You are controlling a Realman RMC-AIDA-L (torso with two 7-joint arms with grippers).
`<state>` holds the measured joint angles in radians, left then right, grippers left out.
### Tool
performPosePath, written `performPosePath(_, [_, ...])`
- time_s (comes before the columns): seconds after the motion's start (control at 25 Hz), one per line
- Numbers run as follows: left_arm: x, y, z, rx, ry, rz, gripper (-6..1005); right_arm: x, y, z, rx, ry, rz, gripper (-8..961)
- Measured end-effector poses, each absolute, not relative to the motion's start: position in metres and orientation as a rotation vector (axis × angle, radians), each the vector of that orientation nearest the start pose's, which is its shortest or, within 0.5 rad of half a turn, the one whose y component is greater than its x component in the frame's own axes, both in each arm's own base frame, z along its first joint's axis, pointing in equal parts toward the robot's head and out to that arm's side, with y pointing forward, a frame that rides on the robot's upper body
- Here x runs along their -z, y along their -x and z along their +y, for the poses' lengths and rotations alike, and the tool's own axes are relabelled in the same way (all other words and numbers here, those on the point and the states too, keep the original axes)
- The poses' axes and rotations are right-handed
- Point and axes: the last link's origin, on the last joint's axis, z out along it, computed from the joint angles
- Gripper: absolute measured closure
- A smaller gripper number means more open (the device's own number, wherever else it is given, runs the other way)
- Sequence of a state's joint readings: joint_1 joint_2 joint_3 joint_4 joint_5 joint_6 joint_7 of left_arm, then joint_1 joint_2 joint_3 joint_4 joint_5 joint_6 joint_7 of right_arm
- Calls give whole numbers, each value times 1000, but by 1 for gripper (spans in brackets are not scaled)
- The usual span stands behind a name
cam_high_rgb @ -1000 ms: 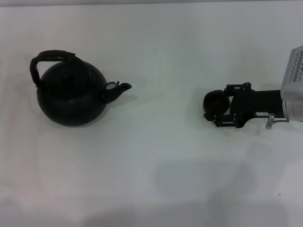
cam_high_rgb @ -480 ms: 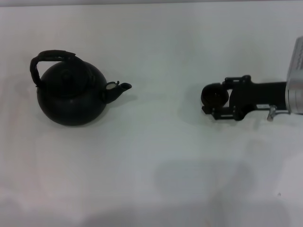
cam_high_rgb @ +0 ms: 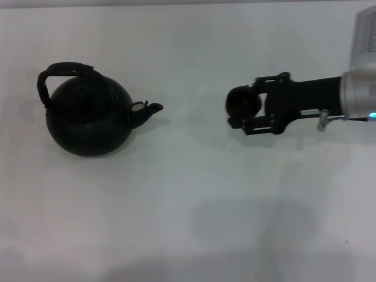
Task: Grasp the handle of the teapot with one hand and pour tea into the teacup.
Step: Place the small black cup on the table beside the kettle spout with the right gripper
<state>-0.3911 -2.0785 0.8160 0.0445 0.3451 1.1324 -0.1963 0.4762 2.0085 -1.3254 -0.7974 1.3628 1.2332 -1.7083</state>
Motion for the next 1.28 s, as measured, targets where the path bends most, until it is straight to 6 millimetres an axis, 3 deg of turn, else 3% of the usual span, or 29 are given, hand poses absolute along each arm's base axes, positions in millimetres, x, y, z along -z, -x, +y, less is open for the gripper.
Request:
performPosePath(0.52, [-38, 397, 305, 540, 1293, -675, 127, 84, -215, 350, -134, 2903, 145, 234])
performPosePath(1.28, [-36, 395, 307, 545, 1302, -673, 127, 103, -231, 344, 12, 2884, 103, 229])
